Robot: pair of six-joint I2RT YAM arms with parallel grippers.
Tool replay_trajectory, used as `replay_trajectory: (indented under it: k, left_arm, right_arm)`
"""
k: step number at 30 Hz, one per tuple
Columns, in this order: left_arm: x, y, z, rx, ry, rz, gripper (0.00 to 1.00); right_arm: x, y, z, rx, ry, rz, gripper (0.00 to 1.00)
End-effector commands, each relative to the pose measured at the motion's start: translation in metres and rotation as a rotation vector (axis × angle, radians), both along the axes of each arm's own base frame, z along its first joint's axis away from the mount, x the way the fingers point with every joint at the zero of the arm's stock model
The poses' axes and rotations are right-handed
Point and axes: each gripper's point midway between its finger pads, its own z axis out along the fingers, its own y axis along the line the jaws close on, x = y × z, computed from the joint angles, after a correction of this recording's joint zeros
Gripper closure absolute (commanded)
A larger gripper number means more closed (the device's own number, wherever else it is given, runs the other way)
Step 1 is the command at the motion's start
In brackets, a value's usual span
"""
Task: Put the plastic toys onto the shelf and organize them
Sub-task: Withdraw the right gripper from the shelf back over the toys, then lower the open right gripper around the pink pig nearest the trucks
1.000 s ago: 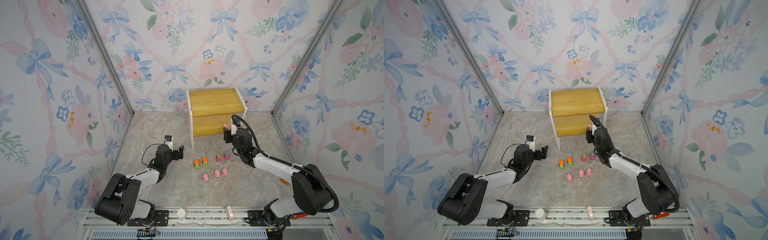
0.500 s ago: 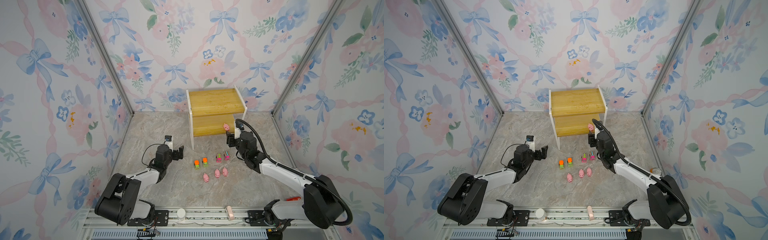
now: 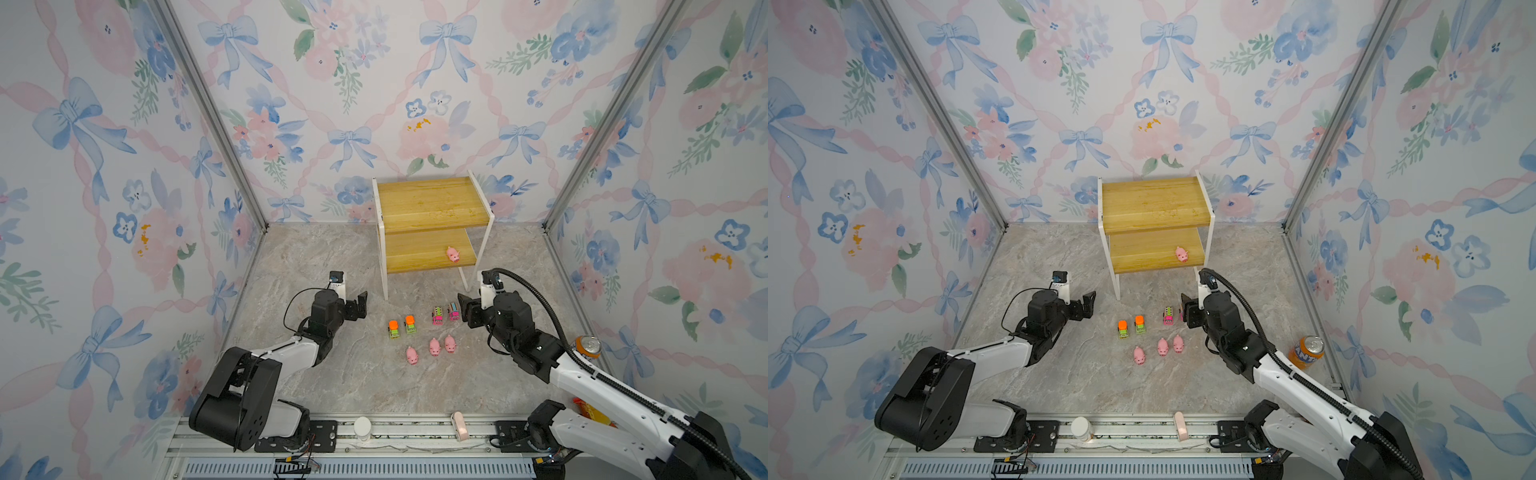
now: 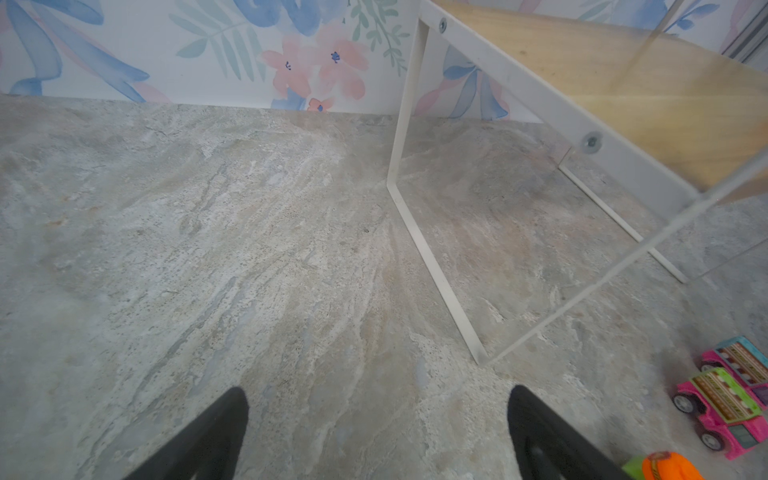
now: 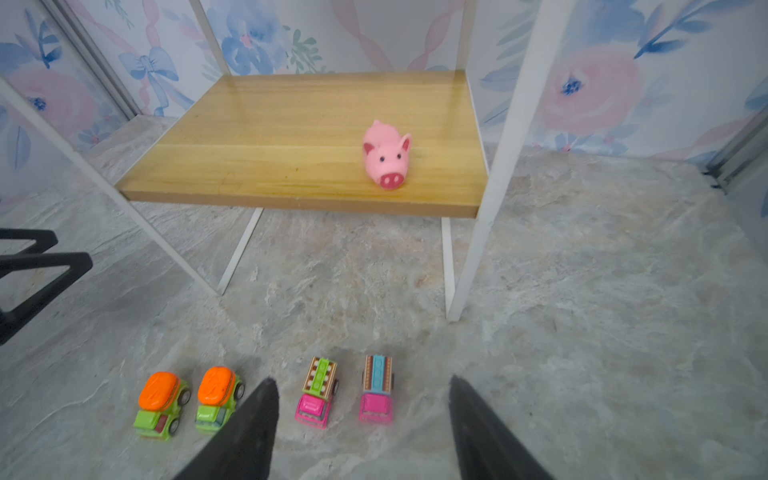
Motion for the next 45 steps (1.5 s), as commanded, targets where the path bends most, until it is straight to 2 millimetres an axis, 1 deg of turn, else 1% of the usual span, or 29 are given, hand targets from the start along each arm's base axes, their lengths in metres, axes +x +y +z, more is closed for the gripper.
replay_trajectory:
  k: [1, 5, 7, 12, 16, 24, 29, 33, 39, 45]
  left_arm:
    - [-0.004, -0.003, -0.001, -0.002, 0.002, -0.020, 0.02]
    - [-0.004, -0.005, -0.002, -0.009, 0.008, -0.029, 0.02]
    - [-0.004, -0.006, -0.001, -0.014, 0.006, -0.032, 0.02]
    - [-0.004, -0.007, -0.001, -0.021, 0.008, -0.034, 0.02]
    - [-0.003, -0.008, -0.005, -0.021, 0.022, -0.034, 0.02]
    - [-0.002, -0.014, -0.012, -0.024, 0.043, -0.058, 0.02]
    - [-0.003, -0.018, -0.015, -0.011, 0.049, -0.081, 0.02]
    - [-0.004, -0.023, -0.019, -0.006, 0.059, -0.114, 0.02]
    - [-0.002, -0.025, -0.024, -0.002, 0.073, -0.115, 0.02]
    - [-0.001, -0.023, -0.024, 0.008, 0.070, -0.106, 0.02]
  right_arm:
    - [-0.032, 0.006, -0.049, -0.004, 0.161, 0.007, 0.33]
    - [-0.055, 0.008, -0.079, -0.019, 0.215, -0.011, 0.34]
    - [-0.065, 0.008, -0.089, 0.010, 0.235, -0.018, 0.36]
    - [-0.081, 0.006, -0.111, 0.040, 0.266, -0.015, 0.37]
    - [-0.087, 0.004, -0.123, 0.058, 0.281, -0.015, 0.37]
    - [-0.089, 0.004, -0.139, 0.034, 0.306, -0.016, 0.37]
    - [-0.087, 0.010, -0.146, 0.012, 0.319, -0.004, 0.37]
    - [-0.082, 0.017, -0.151, -0.010, 0.328, 0.000, 0.37]
    - [-0.073, 0.028, -0.155, -0.045, 0.319, 0.017, 0.38]
    - [-0.067, 0.025, -0.159, -0.047, 0.322, -0.010, 0.40]
